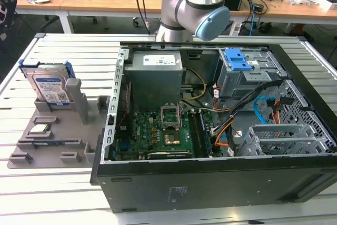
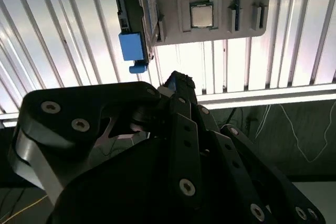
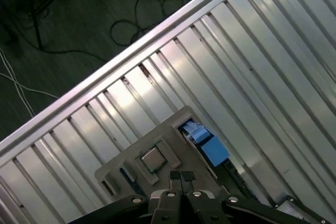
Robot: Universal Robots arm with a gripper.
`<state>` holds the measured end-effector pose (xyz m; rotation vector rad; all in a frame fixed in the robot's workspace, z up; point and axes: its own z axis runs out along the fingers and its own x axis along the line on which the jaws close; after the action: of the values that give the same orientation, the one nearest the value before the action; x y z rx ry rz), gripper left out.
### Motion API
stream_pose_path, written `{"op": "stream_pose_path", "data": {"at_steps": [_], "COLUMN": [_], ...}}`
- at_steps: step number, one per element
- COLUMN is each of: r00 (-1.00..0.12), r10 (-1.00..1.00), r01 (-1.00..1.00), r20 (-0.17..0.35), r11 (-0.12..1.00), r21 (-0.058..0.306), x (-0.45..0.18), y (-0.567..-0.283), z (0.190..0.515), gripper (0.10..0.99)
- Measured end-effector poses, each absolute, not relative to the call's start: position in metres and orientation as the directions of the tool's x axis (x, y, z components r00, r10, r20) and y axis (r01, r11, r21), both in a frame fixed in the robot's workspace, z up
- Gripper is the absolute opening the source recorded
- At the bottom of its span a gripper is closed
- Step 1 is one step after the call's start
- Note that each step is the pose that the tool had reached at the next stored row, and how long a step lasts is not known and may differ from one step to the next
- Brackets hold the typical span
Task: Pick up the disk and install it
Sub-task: 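Pick up the disk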
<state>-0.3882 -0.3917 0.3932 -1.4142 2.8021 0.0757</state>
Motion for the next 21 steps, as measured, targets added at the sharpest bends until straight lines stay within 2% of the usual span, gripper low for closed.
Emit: {"op": "stream_pose_path", "data": {"at_steps": [21], "r00": [-0.313], "r10": [-0.949], "r01": [-0.949], "r20": [-0.024], "r11": [0.312], "r21": [0.042], "x": [-0.3882], "y": [-0.3917], "z": [0.3932], "gripper": [0.106]}}
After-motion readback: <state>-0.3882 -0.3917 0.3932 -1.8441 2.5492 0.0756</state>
